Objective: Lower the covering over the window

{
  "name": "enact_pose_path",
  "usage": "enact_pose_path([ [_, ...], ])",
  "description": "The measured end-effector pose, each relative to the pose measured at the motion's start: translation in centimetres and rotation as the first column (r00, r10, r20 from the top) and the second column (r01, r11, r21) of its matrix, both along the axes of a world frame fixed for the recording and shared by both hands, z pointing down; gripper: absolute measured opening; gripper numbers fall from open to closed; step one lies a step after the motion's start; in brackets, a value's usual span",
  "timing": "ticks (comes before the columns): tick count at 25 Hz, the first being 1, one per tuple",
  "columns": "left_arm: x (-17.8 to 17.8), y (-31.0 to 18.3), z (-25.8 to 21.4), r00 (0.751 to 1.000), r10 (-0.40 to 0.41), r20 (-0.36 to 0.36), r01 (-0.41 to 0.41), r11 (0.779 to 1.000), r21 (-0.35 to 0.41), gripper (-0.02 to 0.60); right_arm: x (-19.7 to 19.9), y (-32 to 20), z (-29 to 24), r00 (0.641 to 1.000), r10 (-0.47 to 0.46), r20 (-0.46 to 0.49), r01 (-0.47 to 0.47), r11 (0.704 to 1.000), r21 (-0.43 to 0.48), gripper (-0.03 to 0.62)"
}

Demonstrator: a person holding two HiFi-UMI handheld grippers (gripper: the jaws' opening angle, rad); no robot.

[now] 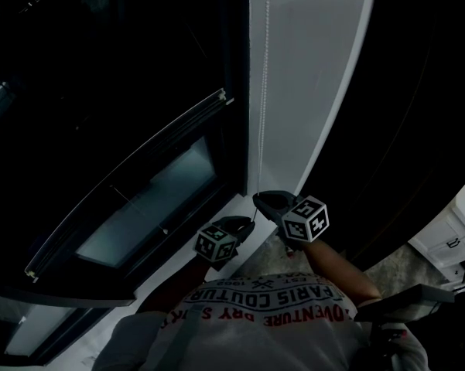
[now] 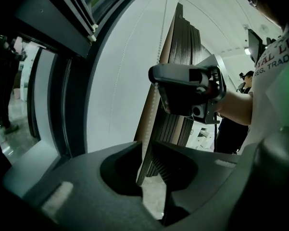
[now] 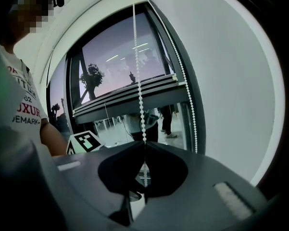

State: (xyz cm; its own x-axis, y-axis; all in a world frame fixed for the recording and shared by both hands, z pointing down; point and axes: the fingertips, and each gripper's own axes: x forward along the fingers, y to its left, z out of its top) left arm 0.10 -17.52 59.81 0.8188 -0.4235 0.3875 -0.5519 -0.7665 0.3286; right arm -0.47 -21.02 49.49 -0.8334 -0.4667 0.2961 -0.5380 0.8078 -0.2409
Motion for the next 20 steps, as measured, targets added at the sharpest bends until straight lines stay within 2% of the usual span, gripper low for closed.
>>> enact_pose_path([
  [6, -2.9, -2.3, -4.2, 0.999, -0.048, -0.026, 0.05, 0.996, 0.075, 0.083, 0.4, -0.1, 0.1, 1.0, 0.017, 0.008, -0.017, 1.0, 0.0, 0.008],
  [10, -3.4, -4.1, -9.8, 0.99, -0.059, -0.128, 0.075, 0.99, 0.12, 0.083, 0.5, -0.3, 0.1, 1.0, 0.017, 0.005, -0.017, 1.0, 0.003, 0.008],
  [13, -2.2, -5.0, -15.7, 0.973, -0.017, -0.23, 0.061, 0.981, 0.183, 0.084, 0.6, -0.3, 0.1, 1.0, 0.017, 0.007, -0.017, 1.0, 0.002, 0.008],
  [15, -1.2, -5.4, -19.6, 0.963, 0.023, -0.268, 0.043, 0.97, 0.239, 0.086, 0.6, -0.2, 0.1, 1.0, 0.016, 0.009, -0.016, 1.0, 0.0, 0.008],
  [20, 0.6, -5.9, -25.6, 0.961, 0.09, -0.262, 0.005, 0.94, 0.342, 0.094, 0.2, 0.0, 0.1, 1.0, 0.006, 0.007, -0.006, 1.0, 0.004, 0.008],
])
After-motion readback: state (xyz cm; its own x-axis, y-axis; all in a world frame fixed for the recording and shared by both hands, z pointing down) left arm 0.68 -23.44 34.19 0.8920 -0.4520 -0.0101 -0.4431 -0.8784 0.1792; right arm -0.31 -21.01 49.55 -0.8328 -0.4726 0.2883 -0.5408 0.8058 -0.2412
